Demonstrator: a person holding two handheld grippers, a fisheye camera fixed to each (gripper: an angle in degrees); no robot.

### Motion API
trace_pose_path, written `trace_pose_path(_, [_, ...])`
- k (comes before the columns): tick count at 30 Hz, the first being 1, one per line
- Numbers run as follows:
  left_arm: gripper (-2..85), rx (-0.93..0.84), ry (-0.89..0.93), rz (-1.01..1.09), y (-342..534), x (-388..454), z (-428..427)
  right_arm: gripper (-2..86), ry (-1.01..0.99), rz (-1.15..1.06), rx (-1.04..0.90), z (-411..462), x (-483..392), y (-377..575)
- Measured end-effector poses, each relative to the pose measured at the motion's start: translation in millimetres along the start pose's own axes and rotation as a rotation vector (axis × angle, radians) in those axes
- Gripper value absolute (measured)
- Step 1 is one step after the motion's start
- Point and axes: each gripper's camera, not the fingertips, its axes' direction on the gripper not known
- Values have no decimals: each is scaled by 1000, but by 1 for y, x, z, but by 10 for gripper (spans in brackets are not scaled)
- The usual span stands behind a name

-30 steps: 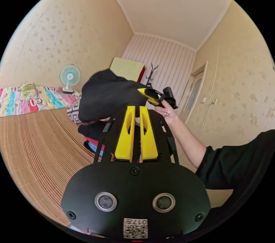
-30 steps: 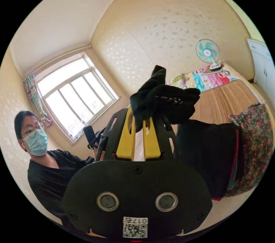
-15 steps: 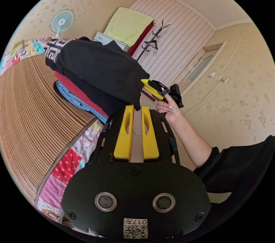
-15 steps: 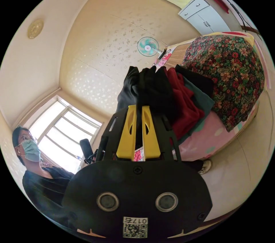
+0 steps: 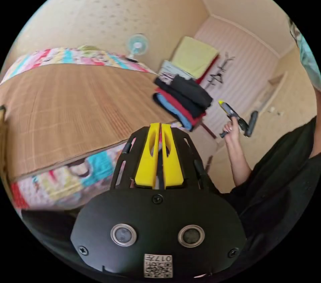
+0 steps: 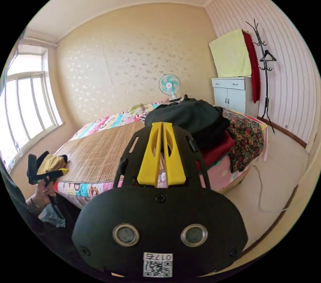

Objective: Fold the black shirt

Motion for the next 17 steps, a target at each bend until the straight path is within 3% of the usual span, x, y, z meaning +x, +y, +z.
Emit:
trace_pose_path(3, [-7,69,-227,-90,5,-41,-74,9,-166,-86,-89,51,-54,18])
trace_pose_path(7, [-2,253,-361,-96,2,-64,-173,8,-347,-220,-270,105,-126,27])
trace_pose_path(9, [8,287,-549,-90,-9,-81,-222,8,-425,-294,-312,121,-167,37])
trace_pose_path(13, [55,222,-783,-149,-45,-147,-268,6,-431,-376,-393,138,-203,52])
trace_pose_path(17, [86,81,-1002,-206,-81,-257,-289,7,-259,-412,-459,152,-220,65])
